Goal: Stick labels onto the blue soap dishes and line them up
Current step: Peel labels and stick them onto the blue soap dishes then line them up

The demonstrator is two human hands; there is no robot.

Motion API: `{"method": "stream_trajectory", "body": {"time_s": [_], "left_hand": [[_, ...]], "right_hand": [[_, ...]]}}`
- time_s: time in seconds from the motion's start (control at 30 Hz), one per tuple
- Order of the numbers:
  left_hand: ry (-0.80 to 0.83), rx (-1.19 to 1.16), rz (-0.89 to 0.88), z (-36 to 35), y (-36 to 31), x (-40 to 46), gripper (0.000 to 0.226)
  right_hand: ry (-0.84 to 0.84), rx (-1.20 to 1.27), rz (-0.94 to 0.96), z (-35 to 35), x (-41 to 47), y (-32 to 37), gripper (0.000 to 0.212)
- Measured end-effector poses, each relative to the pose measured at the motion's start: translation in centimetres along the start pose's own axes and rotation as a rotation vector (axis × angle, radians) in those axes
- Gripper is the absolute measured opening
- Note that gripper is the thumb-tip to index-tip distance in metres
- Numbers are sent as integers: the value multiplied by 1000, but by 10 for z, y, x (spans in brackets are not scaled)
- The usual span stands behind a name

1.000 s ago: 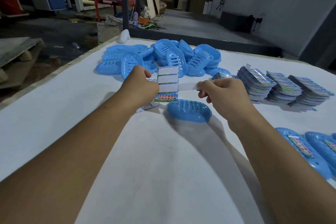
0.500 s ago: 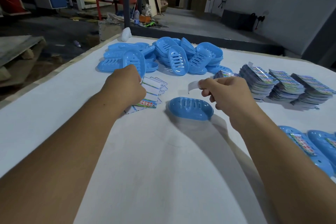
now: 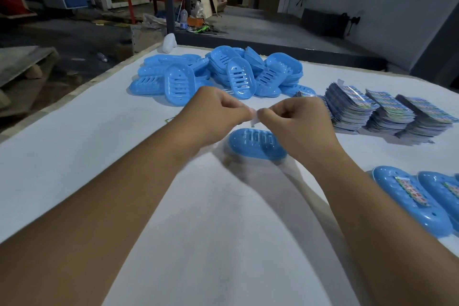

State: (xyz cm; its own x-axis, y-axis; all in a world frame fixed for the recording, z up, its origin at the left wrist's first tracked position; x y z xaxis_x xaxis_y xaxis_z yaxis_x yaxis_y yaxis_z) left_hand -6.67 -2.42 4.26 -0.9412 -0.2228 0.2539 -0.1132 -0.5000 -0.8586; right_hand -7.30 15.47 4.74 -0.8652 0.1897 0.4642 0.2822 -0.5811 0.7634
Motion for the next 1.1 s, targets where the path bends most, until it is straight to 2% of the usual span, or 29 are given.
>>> {"method": "stream_trajectory", "body": {"time_s": [0.17, 0.4, 0.63, 0.73, 0.83, 1.1], "left_hand": [[15, -44, 20, -6, 1, -2, 22], [48, -181, 96, -11, 9, 0, 11], [-13, -219, 173, -6, 18, 5, 21], [-50, -239, 186, -4, 21, 7, 22], [-59, -291, 215, -5, 22, 8, 17], [-77, -275, 238, -7, 26, 9, 19]], "right_hand": [[8, 59, 41, 0, 1, 4, 23], [50, 102, 56, -3, -1, 5, 28], [111, 95, 143, -9, -4, 12, 27], [69, 6, 142, -9, -1, 8, 20], [-8, -86, 68, -1, 5, -5, 25], [37, 57, -175, 1, 8, -19, 28]]}}
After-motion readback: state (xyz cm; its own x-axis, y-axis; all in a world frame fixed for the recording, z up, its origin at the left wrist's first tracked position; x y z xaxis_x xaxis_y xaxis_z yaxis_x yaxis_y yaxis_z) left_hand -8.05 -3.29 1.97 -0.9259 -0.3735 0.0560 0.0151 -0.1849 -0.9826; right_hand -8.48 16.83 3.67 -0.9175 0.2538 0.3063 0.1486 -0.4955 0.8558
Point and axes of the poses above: each hand's wrist, its own x-axis towards the middle knuckle, its own z-axis out of the back of the hand, y = z × x, the point moved 8 cm from there along x, towards the middle knuckle, and after that the axes turned 11 degrees about -y, right-handed, at the moved point
